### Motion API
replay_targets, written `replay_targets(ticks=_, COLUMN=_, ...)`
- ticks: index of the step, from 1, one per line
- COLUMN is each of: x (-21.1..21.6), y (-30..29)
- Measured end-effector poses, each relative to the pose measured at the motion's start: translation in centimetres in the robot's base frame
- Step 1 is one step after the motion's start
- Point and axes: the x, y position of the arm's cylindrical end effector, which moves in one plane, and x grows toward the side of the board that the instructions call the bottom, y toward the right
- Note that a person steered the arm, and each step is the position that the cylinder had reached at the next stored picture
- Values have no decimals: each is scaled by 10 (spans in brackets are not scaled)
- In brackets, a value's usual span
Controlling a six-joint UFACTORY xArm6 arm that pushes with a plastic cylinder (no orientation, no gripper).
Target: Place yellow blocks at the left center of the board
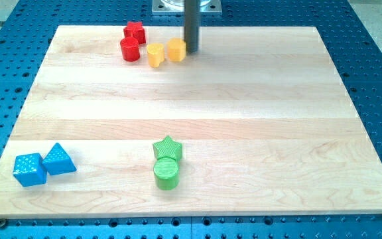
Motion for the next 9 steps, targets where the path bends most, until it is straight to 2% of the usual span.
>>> replay_targets(ticks=1, x=37, y=-99)
replay_targets(ticks=2, x=25, y=-126)
replay_targets(ticks=3, x=25, y=-184)
replay_targets(ticks=4, x=66, y=-190)
replay_targets(ticks=5, x=80, y=-240)
replay_targets(ticks=6, x=63, y=-184)
replay_targets(ticks=7, x=85, y=-138)
replay_targets(ticks=8, x=94, y=-193)
replay_targets(ticks=9, x=66, y=-190)
